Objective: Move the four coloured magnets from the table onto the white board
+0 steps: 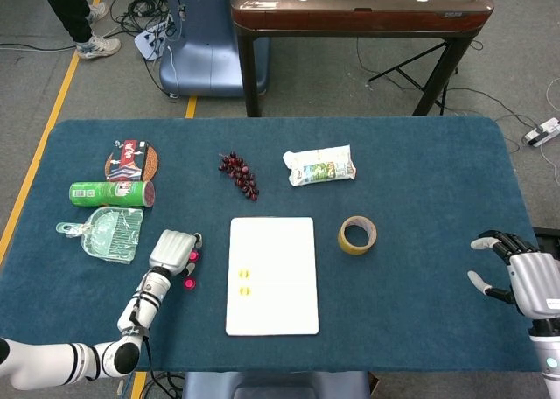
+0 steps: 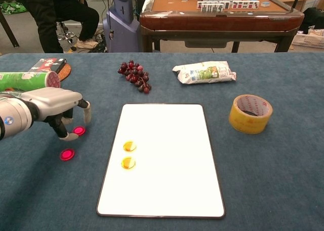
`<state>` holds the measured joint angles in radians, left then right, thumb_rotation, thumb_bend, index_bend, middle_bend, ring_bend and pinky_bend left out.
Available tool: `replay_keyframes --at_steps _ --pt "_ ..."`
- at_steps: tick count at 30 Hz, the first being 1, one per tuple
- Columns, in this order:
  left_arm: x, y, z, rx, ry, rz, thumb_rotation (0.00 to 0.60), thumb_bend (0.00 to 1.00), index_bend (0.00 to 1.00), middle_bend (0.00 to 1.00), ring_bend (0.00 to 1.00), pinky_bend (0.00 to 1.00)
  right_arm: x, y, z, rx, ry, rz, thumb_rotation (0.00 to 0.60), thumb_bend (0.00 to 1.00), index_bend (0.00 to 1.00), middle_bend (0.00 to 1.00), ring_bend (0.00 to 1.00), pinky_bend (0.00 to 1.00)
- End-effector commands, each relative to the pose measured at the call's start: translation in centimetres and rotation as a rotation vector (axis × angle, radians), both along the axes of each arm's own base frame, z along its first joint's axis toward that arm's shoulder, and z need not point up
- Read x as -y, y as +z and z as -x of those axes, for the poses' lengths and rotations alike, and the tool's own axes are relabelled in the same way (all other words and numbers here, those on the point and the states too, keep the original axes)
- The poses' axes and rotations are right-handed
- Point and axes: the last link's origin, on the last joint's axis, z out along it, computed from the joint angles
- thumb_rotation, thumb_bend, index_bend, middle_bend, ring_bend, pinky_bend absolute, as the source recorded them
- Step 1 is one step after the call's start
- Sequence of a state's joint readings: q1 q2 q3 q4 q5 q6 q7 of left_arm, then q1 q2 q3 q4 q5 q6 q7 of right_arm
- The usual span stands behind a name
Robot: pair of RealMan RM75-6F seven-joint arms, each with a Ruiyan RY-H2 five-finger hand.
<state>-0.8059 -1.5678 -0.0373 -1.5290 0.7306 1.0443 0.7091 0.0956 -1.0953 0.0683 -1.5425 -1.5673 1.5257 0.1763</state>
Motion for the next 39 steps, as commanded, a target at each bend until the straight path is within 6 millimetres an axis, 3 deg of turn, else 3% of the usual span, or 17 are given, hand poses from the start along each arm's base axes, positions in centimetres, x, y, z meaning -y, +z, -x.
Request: replay_keyframes --at_steps 1,39 --pt "-0.01 -0.01 0.16 -0.004 0.004 0.0 0.6 0.31 0.48 1.0 1.0 1.0 0.01 0.02 0.0 0.0 0.0 0.001 0.6 0.16 0.39 0.34 0.31 0.44" --pt "0.13 -0.49 0.76 -0.01 0.004 -0.017 0.6 0.31 0.57 1.0 1.0 1.0 0.04 0.0 0.01 0.0 -0.003 0.002 0.6 0.16 0.39 0.34 0.31 0.44"
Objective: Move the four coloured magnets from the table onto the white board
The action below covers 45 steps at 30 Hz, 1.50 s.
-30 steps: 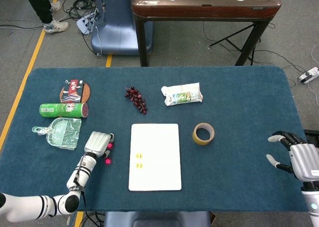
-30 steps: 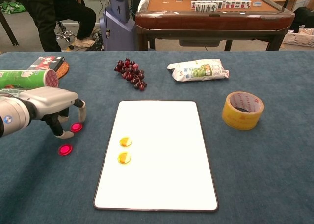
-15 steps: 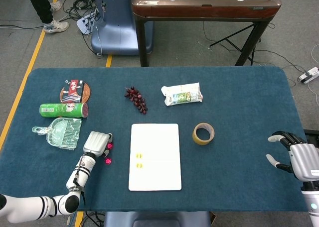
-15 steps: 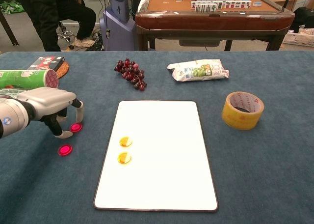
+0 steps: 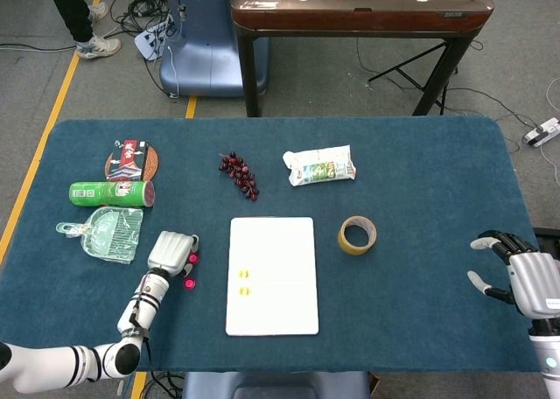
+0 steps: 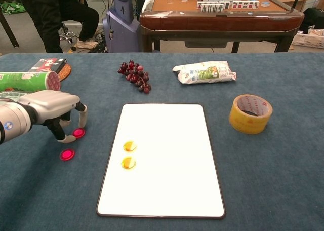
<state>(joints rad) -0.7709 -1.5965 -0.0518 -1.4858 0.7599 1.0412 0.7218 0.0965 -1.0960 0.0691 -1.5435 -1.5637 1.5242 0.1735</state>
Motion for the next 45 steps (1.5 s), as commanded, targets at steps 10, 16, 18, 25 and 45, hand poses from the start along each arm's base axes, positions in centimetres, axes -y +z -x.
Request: replay_keyframes --at_steps 10,16,18,25,45 --pt "0.2 0.0 -0.4 0.024 0.005 0.007 0.6 0.31 0.57 1.0 1.0 1.0 0.0 0.0 0.0 0.0 0.001 0.001 0.6 0.16 0.39 0.34 0.31 0.44" --pt "0.2 0.4 -1.1 0.055 0.008 0.002 0.6 0.31 0.57 1.0 1.0 1.0 0.0 0.0 0.0 0.0 0.002 0.0 0.6 0.16 0.39 0.34 0.31 0.44" --pt "0.0 0.6 -1.6 0.071 0.008 -0.007 0.6 0.31 0.57 1.0 1.0 1.0 0.0 0.0 0.0 0.0 0.003 -0.001 0.6 0.16 0.39 0.34 0.31 0.44" --pt "0.0 0.9 -3.5 0.104 -0.011 0.0 0.6 0.31 0.57 1.0 1.0 1.0 -0.1 0.2 0.0 0.004 0.005 0.003 0.6 0.16 0.39 0.33 0.31 0.44" --pt "1.6 -0.4 -9.8 0.18 -0.124 0.071 0.6 0.31 0.57 1.0 1.0 1.0 -0.5 1.1 0.0 0.023 0.011 0.032 0.6 0.16 0.39 0.34 0.31 0.44"
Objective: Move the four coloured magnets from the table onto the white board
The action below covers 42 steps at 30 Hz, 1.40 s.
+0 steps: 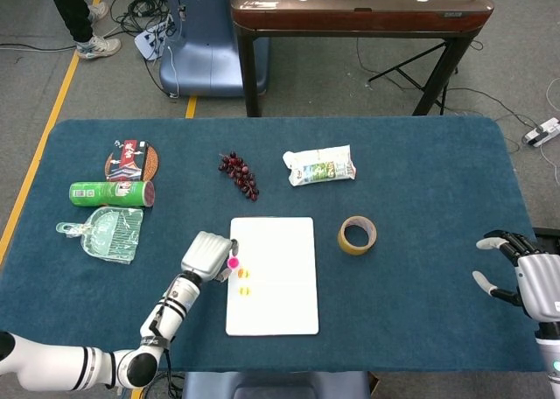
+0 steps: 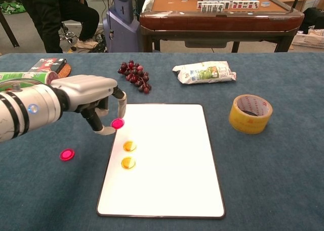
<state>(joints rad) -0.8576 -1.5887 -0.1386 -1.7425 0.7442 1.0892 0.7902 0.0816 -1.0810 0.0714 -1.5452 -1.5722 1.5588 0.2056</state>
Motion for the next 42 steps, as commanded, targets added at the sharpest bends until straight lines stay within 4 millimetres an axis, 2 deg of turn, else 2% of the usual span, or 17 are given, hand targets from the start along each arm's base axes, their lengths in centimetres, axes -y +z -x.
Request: replay_keyframes --at_steps 1,13,23,25,29,32,35,39,42 --pt "-0.3 -0.5 -1.0 0.006 -0.009 0.0 0.6 0.31 0.57 1.0 1.0 1.0 -0.1 0.4 0.1 0.005 -0.003 0.013 0.6 0.16 0.39 0.34 0.31 0.44" --pt "-1.2 -2.8 -2.6 -0.018 -0.026 0.009 0.6 0.31 0.57 1.0 1.0 1.0 -0.7 2.2 0.7 0.041 -0.029 0.076 0.6 0.16 0.39 0.34 0.31 0.44" --pt "-1.4 -3.5 -3.7 -0.011 -0.03 0.003 0.6 0.31 0.57 1.0 1.0 1.0 -0.8 3.0 1.1 0.052 -0.044 0.115 0.6 0.16 0.39 0.34 0.31 0.44" --pt "-1.2 -3.6 -4.1 -0.011 -0.041 0.003 0.6 0.31 0.53 1.0 1.0 1.0 -0.8 3.0 1.1 0.053 -0.043 0.114 0.6 0.16 0.39 0.34 0.31 0.44" --pt "-0.9 -3.6 -4.5 -0.021 -0.053 0.002 0.6 0.3 0.41 1.0 1.0 1.0 -0.8 2.9 1.1 0.052 -0.041 0.113 0.6 0.16 0.39 0.33 0.31 0.44" --pt "-0.6 -3.5 -4.8 -0.038 -0.054 0.008 0.6 0.25 0.33 1.0 1.0 1.0 -0.8 2.9 1.1 0.048 -0.041 0.11 0.6 0.16 0.39 0.34 0.31 0.44" --pt "-0.5 -3.1 -5.0 -0.041 -0.061 -0.004 0.6 0.23 0.3 1.0 1.0 1.0 -0.8 2.7 1.0 0.046 -0.039 0.105 0.6 0.16 0.39 0.34 0.31 0.44" --pt "0.0 -2.0 -4.5 -0.056 -0.077 -0.02 0.6 0.23 0.33 1.0 1.0 1.0 -0.8 2.6 0.9 0.042 -0.035 0.097 0.6 0.16 0.39 0.34 0.31 0.44" --pt "0.5 -0.8 -3.8 -0.083 -0.097 -0.036 0.6 0.23 0.39 1.0 1.0 1.0 -0.7 2.3 0.9 0.039 -0.031 0.084 0.6 0.16 0.39 0.34 0.31 0.44"
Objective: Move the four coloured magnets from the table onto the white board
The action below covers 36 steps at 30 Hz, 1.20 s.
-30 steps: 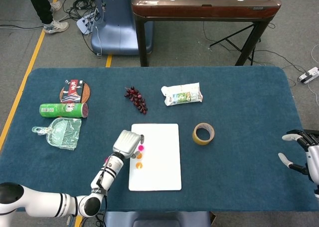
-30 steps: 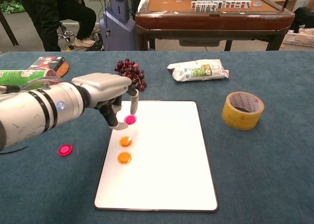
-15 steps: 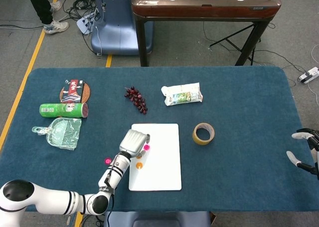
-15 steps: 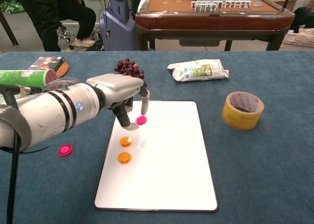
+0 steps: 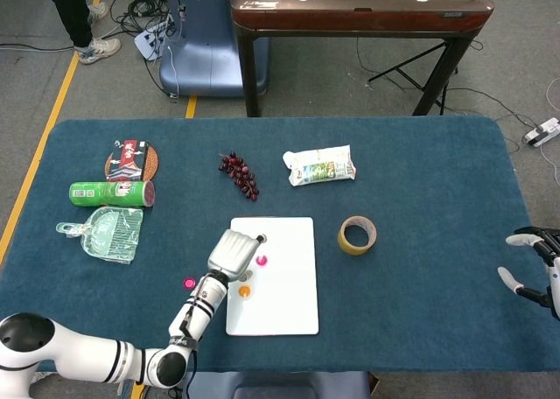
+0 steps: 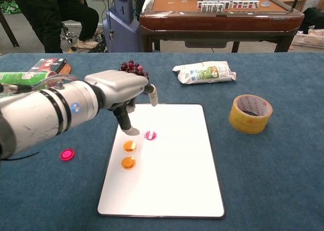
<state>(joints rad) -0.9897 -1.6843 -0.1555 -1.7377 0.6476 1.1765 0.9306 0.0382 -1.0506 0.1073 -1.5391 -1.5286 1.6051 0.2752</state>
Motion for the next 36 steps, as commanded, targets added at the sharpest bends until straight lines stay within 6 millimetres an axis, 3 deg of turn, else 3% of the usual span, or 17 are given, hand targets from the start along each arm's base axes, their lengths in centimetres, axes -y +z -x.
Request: replay_keyframes --at_steps 1,7,13,25,36 --pt "0.6 1.5 1.1 -0.029 -0.012 -0.018 0.6 0.23 0.41 1.0 1.0 1.0 0.1 -0.2 -0.1 -0.003 0.005 -0.011 0.6 0.16 0.39 0.34 0.31 0.44" --pt "1.5 4.0 2.5 -0.019 0.043 0.009 0.6 0.23 0.43 1.0 1.0 1.0 -0.3 -0.7 -0.7 -0.014 0.032 -0.029 0.6 0.16 0.39 0.34 0.31 0.44" --pt "2.6 5.3 3.7 -0.055 0.009 0.014 0.6 0.23 0.44 1.0 1.0 1.0 -0.3 -1.1 -0.9 -0.027 0.034 -0.043 0.6 0.16 0.39 0.34 0.31 0.44" --pt "4.3 5.3 6.7 -0.105 -0.03 0.032 0.6 0.23 0.44 1.0 1.0 1.0 -0.1 -1.3 -0.9 -0.029 0.03 -0.048 0.6 0.16 0.39 0.34 0.31 0.44" --pt "4.6 4.5 8.5 -0.116 -0.019 0.036 0.6 0.23 0.45 1.0 1.0 1.0 0.0 -1.7 -1.0 -0.041 0.03 -0.061 0.6 0.16 0.39 0.34 0.31 0.44"
